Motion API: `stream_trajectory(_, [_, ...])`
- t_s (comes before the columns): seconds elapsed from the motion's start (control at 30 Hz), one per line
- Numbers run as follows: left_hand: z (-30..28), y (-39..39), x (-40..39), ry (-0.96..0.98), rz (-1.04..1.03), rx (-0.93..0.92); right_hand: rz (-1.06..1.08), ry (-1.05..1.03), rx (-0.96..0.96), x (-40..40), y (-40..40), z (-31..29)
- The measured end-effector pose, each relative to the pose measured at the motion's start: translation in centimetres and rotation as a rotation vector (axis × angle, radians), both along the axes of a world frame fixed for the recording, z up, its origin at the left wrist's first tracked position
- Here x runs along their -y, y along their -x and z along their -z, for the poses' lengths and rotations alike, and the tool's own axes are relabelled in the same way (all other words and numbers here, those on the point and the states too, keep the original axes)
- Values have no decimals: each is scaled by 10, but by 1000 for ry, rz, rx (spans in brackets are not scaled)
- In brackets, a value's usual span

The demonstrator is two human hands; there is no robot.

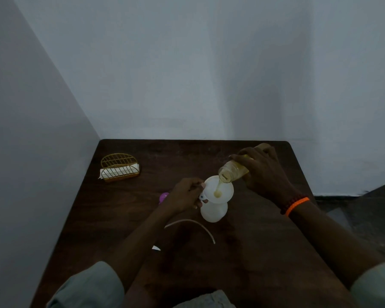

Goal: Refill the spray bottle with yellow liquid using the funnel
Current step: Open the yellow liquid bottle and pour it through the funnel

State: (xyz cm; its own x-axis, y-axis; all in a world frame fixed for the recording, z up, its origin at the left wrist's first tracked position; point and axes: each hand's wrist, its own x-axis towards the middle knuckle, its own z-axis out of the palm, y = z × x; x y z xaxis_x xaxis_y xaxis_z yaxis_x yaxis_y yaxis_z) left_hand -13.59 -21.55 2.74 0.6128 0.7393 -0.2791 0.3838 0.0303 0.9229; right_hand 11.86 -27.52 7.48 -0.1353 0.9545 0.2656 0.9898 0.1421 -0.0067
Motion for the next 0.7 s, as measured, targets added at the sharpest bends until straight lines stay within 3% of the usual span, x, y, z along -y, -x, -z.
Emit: stream_trajectory(0.7, [-2,-1,0,-4,2,-4,23,15,11,3,3,-6])
